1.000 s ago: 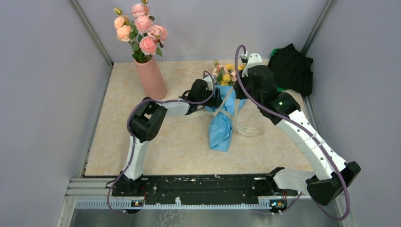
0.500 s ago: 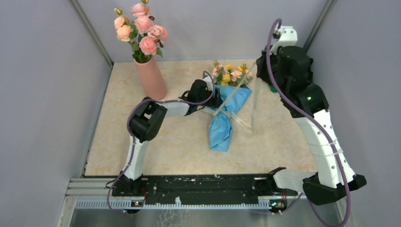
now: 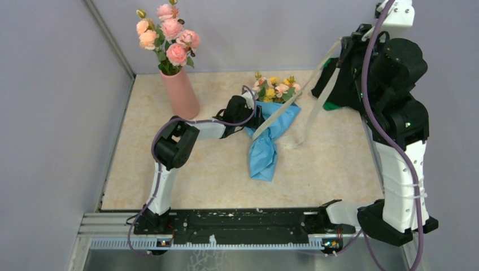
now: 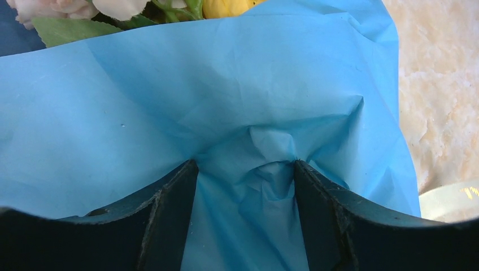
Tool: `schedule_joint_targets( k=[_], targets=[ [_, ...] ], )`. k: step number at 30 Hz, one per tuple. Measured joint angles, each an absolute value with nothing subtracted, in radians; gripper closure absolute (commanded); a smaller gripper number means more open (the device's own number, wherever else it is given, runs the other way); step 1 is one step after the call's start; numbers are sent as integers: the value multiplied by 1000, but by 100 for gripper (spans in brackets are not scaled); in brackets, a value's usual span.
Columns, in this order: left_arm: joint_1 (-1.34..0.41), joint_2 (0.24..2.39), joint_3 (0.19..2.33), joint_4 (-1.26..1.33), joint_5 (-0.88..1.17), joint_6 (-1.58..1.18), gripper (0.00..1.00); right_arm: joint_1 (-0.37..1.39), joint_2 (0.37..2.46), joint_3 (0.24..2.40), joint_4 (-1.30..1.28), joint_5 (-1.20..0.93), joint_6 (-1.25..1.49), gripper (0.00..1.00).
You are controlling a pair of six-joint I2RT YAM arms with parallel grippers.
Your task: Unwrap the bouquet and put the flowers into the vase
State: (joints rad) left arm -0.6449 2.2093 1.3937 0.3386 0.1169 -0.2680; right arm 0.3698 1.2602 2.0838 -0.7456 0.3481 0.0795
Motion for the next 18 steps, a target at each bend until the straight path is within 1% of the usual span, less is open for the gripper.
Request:
schedule_joint_targets(
  k=[8, 11, 14, 18],
  targets=[
    [-643, 2209, 1392, 340, 121, -265, 30, 370, 1221, 2089, -741, 463, 4, 100],
    [-643, 2209, 1392, 340, 122, -265, 30, 370, 1197, 2061, -730, 485, -9, 100],
    [-642, 2209, 1390, 343, 124, -265, 30, 370, 1156, 1967, -709, 489, -7, 100],
    [-640, 2206, 1378, 360, 130, -265, 30, 370, 1081, 1706, -666, 504, 16, 100]
  ],
)
